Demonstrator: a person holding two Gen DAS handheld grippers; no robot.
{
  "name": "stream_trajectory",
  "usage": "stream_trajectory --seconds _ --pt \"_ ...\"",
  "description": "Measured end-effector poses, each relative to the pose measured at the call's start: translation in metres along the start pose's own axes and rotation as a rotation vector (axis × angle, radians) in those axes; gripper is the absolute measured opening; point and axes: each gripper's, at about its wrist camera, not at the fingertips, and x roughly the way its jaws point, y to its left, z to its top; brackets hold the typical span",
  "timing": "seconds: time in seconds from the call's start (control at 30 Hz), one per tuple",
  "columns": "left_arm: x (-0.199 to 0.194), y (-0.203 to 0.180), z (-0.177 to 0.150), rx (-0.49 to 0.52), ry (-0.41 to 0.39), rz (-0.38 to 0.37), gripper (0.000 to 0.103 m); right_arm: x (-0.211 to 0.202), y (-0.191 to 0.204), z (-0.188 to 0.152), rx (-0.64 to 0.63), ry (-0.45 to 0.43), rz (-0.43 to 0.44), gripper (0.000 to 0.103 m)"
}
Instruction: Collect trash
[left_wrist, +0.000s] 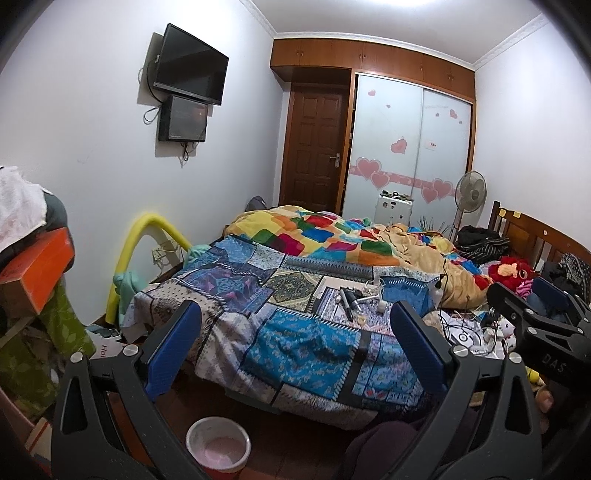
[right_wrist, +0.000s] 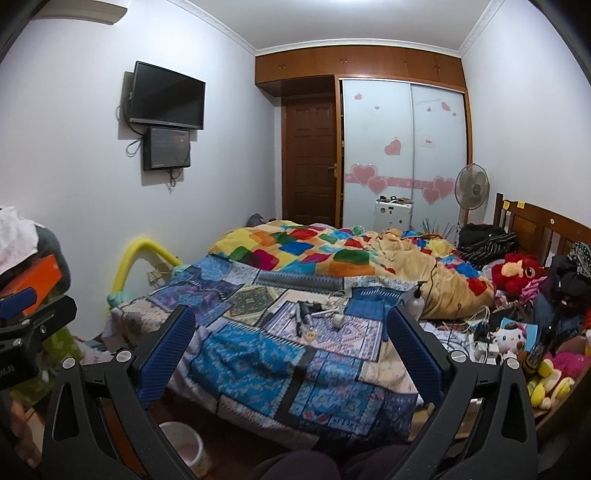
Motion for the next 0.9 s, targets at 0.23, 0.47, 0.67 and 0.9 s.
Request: stream_trajectory --seconds 0.23,0.47,0.67,0.9 --pt "0.074 -0.021 0.024 0.010 0.042 -0.035 0.103 0.048 -0.033 0.014 0.004 0.022 -0.044 0.103" --pt "0.157 -0.051 0.028 0.015 0.104 -0.073 0.103 0.107 -0.067 0.015 -0.020 0.091 -0.085 0.103" --pt "0.241 -0.067 0.019 -0.003 0.194 -0.078 0.103 0.166 -0.095 0.003 -0.043 0.187 -0.086 0.103" --pt "0.333 -0.080 -0.007 -0.003 0.303 -0.064 0.094 0.242 -0.120 -0.020 -0.042 0.321 -0.043 0.103"
